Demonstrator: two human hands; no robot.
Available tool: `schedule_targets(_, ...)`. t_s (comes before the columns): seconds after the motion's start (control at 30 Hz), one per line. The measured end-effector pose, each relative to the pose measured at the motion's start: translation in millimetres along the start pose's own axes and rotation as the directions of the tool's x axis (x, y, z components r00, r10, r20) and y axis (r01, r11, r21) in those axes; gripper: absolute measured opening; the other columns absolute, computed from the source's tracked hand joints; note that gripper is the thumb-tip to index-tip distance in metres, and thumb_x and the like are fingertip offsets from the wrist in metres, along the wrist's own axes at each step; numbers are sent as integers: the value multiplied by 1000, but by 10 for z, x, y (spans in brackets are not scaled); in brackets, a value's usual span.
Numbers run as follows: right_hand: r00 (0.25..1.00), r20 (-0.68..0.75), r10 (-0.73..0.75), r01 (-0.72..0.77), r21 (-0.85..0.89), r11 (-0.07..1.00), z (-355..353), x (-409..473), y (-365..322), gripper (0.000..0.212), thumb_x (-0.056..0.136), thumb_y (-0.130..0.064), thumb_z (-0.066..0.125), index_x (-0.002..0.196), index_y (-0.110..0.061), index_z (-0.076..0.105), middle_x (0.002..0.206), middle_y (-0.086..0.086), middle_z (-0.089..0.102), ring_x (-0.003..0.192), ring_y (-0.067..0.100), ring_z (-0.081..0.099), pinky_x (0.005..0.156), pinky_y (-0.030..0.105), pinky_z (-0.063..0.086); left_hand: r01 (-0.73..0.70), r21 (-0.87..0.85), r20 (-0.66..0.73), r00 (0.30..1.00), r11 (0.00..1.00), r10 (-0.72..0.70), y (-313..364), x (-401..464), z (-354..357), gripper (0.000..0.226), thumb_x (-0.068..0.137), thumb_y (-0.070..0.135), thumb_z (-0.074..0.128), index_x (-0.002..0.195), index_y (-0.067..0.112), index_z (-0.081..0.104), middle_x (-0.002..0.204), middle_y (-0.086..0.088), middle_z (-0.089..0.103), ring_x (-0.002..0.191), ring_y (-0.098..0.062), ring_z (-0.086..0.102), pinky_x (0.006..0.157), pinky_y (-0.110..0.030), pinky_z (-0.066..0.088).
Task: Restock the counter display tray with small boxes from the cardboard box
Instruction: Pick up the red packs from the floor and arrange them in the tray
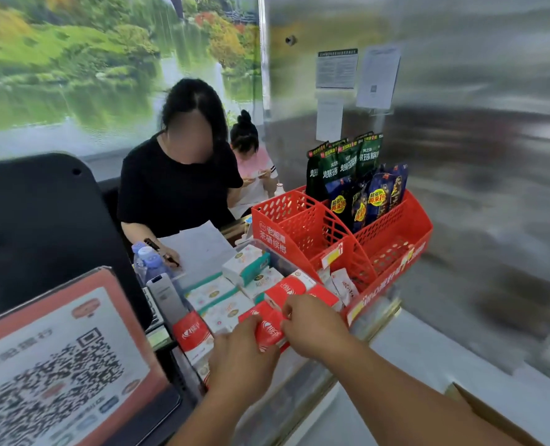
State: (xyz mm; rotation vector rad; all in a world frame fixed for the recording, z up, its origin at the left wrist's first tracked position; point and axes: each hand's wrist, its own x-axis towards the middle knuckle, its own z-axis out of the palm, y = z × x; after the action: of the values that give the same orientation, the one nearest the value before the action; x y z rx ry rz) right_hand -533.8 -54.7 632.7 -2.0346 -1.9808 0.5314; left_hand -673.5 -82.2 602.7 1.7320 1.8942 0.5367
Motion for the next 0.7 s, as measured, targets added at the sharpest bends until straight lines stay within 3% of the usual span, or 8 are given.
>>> schedule_targets(0.23,997,-53,51,-50,29,998,-27,-64,14,34,96,-33,56,128,-21,57,128,2,57,110,25,61,91,42,53,-120,8,1,993,993,120,67,-4,26,54,86,56,56,137,45,42,126,7,61,118,-22,48,99,-41,41)
schedule_targets(0.33,993,-92,69,-64,59,996,-56,-145,29,36,97,-36,53,130,-23,57,129,-1,58,110,22,61,90,40,52,-141,-66,14,990,988,142,63,-25,71,66,83,63,54,142,41,33,145,9,46,129,-22,42,107,-49,37)
schedule_targets(0.4,990,-116,83,-75,74,994,-96,-201,46,33,97,-37,52,127,-25,57,127,-3,58,107,21,61,88,40,53,-73,-91,-12,997,993,72,75,-42,79,76,83,61,57,146,32,26,155,2,28,139,-26,28,112,-52,30)
schedule_targets(0.47,986,-139,96,-85,82,993,-148,-233,75,29,98,-37,50,123,-26,58,124,-4,57,104,19,60,86,38,52,43,-204,-44,998,978,-53,121,-37,42,79,83,48,65,147,24,25,153,-5,24,140,-29,25,113,-52,29)
schedule_targets(0.53,980,-163,116,-101,96,990,-208,-244,102,27,98,-37,49,122,-26,57,123,-3,54,101,18,59,84,37,52,189,-447,13,979,874,-205,173,-15,-12,78,83,31,70,146,19,25,148,-9,29,132,-30,34,109,-50,33)
schedule_targets(0.6,972,-190,140,-117,126,985,-249,-234,122,29,97,-39,49,123,-27,57,123,-3,54,104,17,57,85,37,51,319,-654,126,940,685,-318,212,37,-65,77,82,21,70,145,20,27,138,-10,41,118,-31,47,104,-52,40)
schedule_targets(0.7,962,-209,176,-144,163,976,-242,-181,150,31,95,-43,51,123,-30,56,123,-4,53,109,17,53,91,39,51,422,-766,257,892,485,-372,206,96,-66,68,80,18,69,139,18,34,116,-8,58,101,-31,57,97,-53,45)
